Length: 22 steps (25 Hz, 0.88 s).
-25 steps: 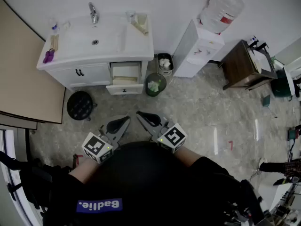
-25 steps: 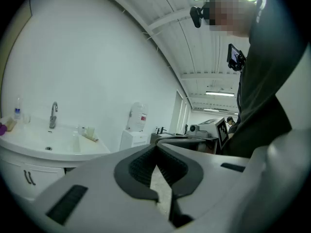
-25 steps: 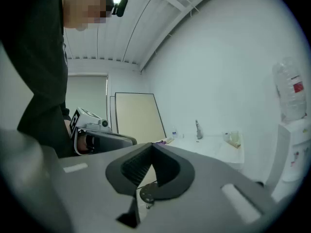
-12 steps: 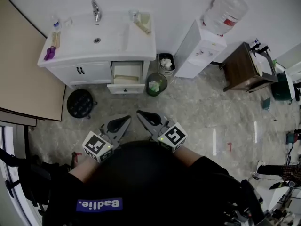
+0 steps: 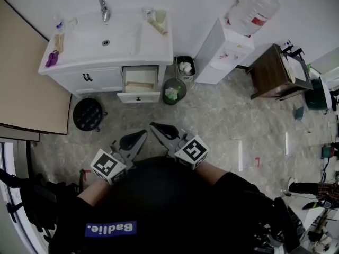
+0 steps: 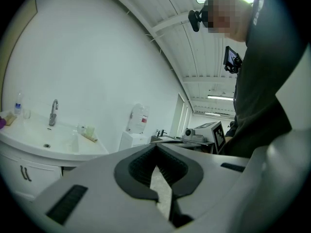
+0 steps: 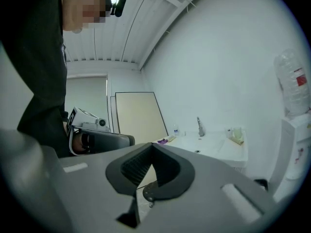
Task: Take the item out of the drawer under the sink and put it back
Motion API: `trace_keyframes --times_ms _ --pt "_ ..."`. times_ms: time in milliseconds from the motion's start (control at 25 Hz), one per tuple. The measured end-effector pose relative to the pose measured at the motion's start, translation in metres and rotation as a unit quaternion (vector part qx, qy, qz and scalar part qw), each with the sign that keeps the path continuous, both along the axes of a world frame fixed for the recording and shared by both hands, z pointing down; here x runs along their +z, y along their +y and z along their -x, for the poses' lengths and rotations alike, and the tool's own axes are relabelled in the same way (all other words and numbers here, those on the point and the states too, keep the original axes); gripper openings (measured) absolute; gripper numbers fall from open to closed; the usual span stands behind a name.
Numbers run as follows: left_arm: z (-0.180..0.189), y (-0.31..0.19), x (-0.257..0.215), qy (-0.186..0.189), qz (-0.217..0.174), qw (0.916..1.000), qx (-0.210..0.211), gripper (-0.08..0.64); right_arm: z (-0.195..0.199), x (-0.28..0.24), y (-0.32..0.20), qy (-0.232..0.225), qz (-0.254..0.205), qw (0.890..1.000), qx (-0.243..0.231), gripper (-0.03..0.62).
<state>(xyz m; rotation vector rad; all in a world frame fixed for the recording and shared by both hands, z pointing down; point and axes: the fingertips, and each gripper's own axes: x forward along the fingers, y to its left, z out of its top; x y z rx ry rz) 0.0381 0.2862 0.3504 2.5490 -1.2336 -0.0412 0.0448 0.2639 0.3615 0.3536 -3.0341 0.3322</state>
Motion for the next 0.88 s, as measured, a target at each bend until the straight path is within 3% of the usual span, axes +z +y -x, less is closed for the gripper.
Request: trace_keyframes --times_ms 280,520,880 --pt "-0.016 -0.022 -0.006 -0.006 0.001 0.9991 -0.042 -0.006 -0.026 -0.008 -0.019 -0.013 -0.003 1.0 -0.016 0.0" --pt "-0.034 -0.044 -0.004 -0.024 -0.026 0.9967 -0.073 -0.006 -0.046 0.002 -0.032 -0.018 0.004 0.999 -0.04 0.0" --pt "-0.007 -0.086 0.009 -0.029 -0.024 0.9985 -0.04 -0.006 -0.021 0.019 -0.087 0.012 -0.001 1.0 -0.007 0.0"
